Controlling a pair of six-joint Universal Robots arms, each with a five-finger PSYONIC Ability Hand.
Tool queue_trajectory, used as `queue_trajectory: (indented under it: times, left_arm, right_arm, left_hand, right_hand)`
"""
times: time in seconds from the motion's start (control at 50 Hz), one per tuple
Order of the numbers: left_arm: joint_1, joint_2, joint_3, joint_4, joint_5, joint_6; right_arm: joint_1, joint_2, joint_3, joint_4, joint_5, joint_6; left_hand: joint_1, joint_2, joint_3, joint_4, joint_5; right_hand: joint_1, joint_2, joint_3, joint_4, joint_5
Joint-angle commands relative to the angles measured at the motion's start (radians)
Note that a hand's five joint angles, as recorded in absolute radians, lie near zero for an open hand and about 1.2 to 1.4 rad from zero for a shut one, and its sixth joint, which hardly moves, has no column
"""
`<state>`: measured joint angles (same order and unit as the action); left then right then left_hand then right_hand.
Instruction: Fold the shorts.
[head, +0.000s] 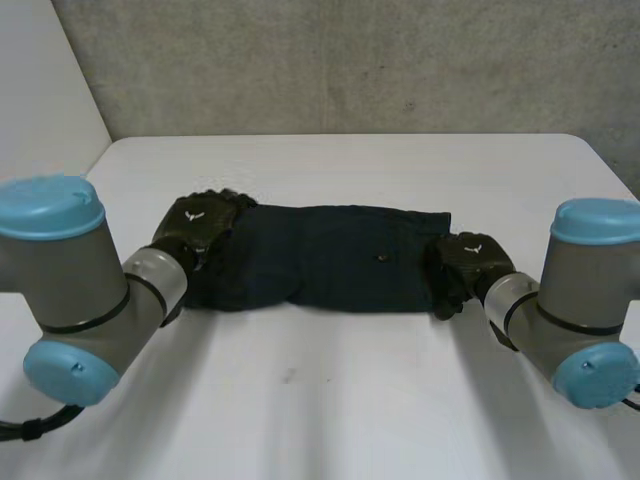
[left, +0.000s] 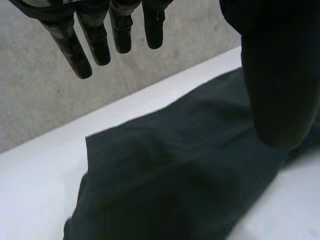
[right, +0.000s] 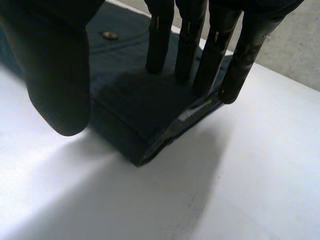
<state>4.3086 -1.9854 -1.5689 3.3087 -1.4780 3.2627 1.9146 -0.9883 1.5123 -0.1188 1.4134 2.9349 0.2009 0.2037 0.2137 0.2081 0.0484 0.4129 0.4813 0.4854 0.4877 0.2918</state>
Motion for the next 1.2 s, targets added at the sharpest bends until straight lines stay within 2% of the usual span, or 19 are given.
queue_trajectory:
  times: [0.02,0.06,0.1,0.32,0.4,0.5,0.58,0.66,0.68,0.74,0.82,0.92,0.98,1.0,1.04,1.08,1.14,1.16,1.2]
  left_arm:
    - [0.020,0.002,-0.031,0.002,-0.002,0.003]
    - [0.023,0.002,-0.033,0.002,-0.002,0.003]
    - [0.026,0.002,-0.033,0.002,-0.002,0.003]
    - [0.040,0.040,-0.037,0.000,-0.004,0.003]
    - [0.040,0.063,-0.046,-0.003,-0.004,0.002]
    - [0.040,0.102,-0.077,-0.001,-0.001,0.003]
    - [0.040,0.112,-0.082,-0.001,-0.002,0.002]
    - [0.040,0.119,-0.080,0.000,-0.002,0.002]
    - [0.040,0.119,-0.079,0.000,-0.002,0.002]
    - [0.039,0.123,-0.074,0.000,-0.002,0.002]
    - [0.031,0.131,-0.062,0.006,-0.004,0.000]
    - [0.025,0.131,-0.036,0.008,-0.005,-0.012]
    - [0.017,0.129,-0.008,0.009,-0.005,-0.028]
    - [0.013,0.129,0.000,0.009,-0.005,-0.031]
    - [0.000,0.128,0.033,0.008,-0.007,-0.040]
    - [-0.009,0.119,0.059,0.008,-0.007,-0.043]
    - [-0.020,0.100,0.111,0.006,-0.013,-0.044]
    - [-0.026,0.089,0.128,0.005,-0.013,-0.044]
    - [-0.058,0.047,0.187,0.000,-0.015,-0.046]
  right_arm:
    - [0.000,0.082,-0.037,-0.051,0.007,-0.019]
    - [-0.003,0.088,-0.040,-0.058,0.007,-0.020]
    - [-0.017,0.089,-0.040,-0.070,0.012,-0.023]
    - [-0.100,0.051,-0.003,-0.024,0.018,-0.125]
    - [-0.157,-0.036,0.052,0.033,0.016,-0.227]
    - [-0.262,-0.144,0.078,0.060,0.021,-0.464]
    - [-0.284,-0.179,0.049,0.061,0.030,-0.638]
    - [-0.172,-0.204,-0.009,0.060,0.036,-0.708]
    - [-0.098,-0.202,-0.045,0.060,0.032,-0.709]
    - [0.015,-0.188,-0.086,0.051,0.015,-0.714]
    - [0.180,-0.110,-0.136,0.021,-0.024,-0.734]
    - [0.364,0.017,-0.152,0.001,-0.174,-0.784]
    - [0.385,0.051,-0.139,0.001,-0.220,-0.804]
    - [0.383,0.054,-0.141,0.002,-0.226,-0.801]
    - [0.383,0.042,-0.142,0.002,-0.223,-0.780]
    - [0.383,-0.002,-0.144,-0.005,-0.205,-0.717]
    - [0.368,-0.050,-0.150,-0.015,-0.179,-0.559]
    - [0.330,-0.087,-0.156,-0.022,-0.162,-0.411]
    - [0.273,-0.122,-0.159,-0.030,-0.151,-0.245]
  left_hand:
    - [-0.011,-0.014,-0.024,-0.018,-0.033]
    - [-0.011,-0.014,-0.024,-0.018,-0.033]
    - [-0.014,-0.017,-0.027,-0.021,-0.036]
    - [-0.017,-0.020,-0.030,-0.024,-0.039]
    - [-0.020,-0.023,-0.033,-0.027,-0.042]
    - [-0.023,-0.025,-0.035,-0.030,-0.045]
    - [-0.026,-0.028,-0.038,-0.033,-0.048]
    - [-0.026,-0.028,-0.038,-0.033,-0.048]
    - [-0.026,-0.028,-0.038,-0.033,-0.048]
    - [-0.026,-0.028,-0.038,-0.033,-0.048]
    - [-0.026,-0.028,-0.038,-0.033,-0.048]
    - [-0.026,-0.028,-0.038,-0.033,-0.048]
    - [-0.023,-0.025,-0.035,-0.030,-0.045]
    - [-0.023,-0.025,-0.035,-0.030,-0.045]
    - [-0.023,-0.025,-0.035,-0.030,-0.045]
    - [-0.023,-0.025,-0.035,-0.030,-0.045]
    - [-0.014,-0.017,-0.027,-0.021,-0.036]
    - [-0.011,-0.014,-0.024,-0.018,-0.033]
    - [-0.008,-0.011,-0.021,-0.015,-0.030]
  right_hand:
    - [0.472,0.404,0.400,0.397,0.419]
    - [0.620,0.551,0.547,0.545,0.566]
    - [0.981,0.913,0.909,0.906,0.928]
    - [0.983,0.915,0.911,0.909,0.930]
    - [0.983,0.915,0.911,0.909,0.930]
    - [0.983,0.915,0.911,0.909,0.930]
    - [0.983,0.915,0.911,0.909,0.930]
    - [0.983,0.915,0.911,0.909,0.930]
    - [0.983,0.915,0.911,0.909,0.930]
    - [0.983,0.915,0.911,0.909,0.930]
    - [0.983,0.915,0.911,0.909,0.930]
    - [0.983,0.915,0.911,0.909,0.930]
    - [0.983,0.915,0.911,0.909,0.930]
    - [0.926,0.858,0.854,0.851,0.873]
    - [0.473,0.405,0.401,0.398,0.420]
    - [0.190,0.122,0.117,0.115,0.137]
    - [0.016,-0.052,-0.056,-0.058,-0.037]
    - [-0.092,-0.160,-0.164,-0.167,-0.145]
    - [-0.146,-0.214,-0.218,-0.221,-0.199]
